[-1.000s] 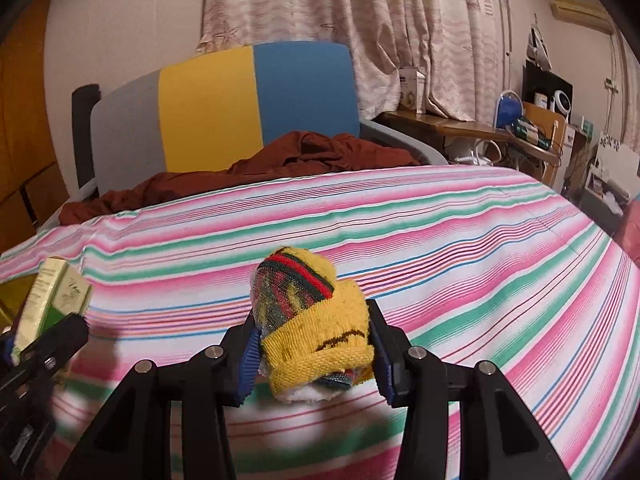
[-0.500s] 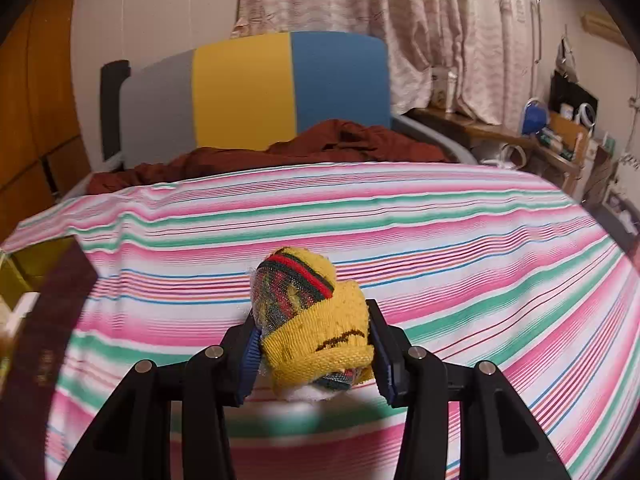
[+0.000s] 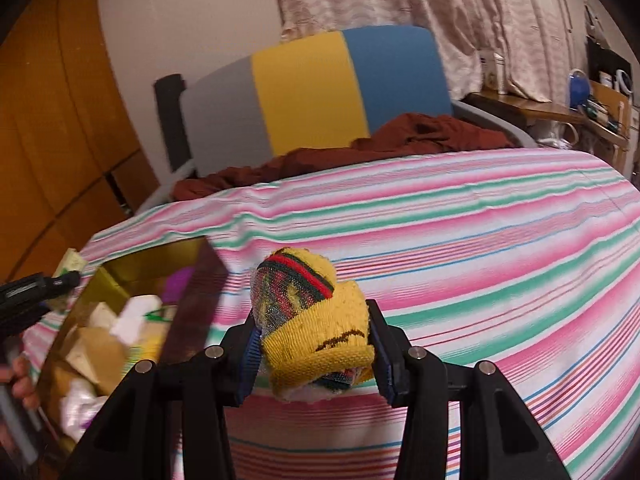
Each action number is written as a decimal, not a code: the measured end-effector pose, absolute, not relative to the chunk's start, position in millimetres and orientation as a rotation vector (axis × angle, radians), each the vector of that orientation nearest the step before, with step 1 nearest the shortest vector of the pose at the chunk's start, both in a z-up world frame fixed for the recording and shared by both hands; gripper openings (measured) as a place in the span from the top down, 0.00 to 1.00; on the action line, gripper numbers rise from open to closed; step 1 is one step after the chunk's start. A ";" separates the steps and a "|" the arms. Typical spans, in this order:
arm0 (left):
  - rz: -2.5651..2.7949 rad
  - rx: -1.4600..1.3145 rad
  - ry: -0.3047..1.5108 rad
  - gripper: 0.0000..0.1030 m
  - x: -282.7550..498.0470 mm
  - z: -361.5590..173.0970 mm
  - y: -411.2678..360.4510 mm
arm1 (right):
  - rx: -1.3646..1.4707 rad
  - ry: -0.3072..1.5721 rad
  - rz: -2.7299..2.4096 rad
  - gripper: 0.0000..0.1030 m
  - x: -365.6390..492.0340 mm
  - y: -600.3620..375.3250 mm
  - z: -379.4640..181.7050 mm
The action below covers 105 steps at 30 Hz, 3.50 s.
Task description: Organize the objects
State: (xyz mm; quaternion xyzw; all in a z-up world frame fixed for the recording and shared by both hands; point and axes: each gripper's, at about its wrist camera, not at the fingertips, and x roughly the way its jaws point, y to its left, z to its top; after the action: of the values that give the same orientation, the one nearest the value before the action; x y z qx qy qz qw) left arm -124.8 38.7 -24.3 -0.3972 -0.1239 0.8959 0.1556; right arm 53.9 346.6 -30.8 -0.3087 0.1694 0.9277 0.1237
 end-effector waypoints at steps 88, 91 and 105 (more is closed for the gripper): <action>2.907 -1.184 -0.005 0.00 8.9 4.8 0.7 | -1.314 0.280 2.780 0.34 -4.9 205.0 3.7; 2.878 -1.217 0.007 0.00 11.0 3.0 4.3 | -1.326 0.274 2.748 0.34 3.9 200.8 -1.9; 2.872 -1.363 0.088 0.00 6.3 -7.0 7.6 | -1.269 0.139 2.660 0.34 25.2 178.9 0.2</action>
State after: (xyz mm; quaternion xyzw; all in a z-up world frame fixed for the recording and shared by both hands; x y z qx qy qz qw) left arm 6.3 7.6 -7.0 -0.4284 0.0276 0.9030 -0.0192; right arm 25.2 178.9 0.2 -0.4282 0.0470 0.8974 0.0955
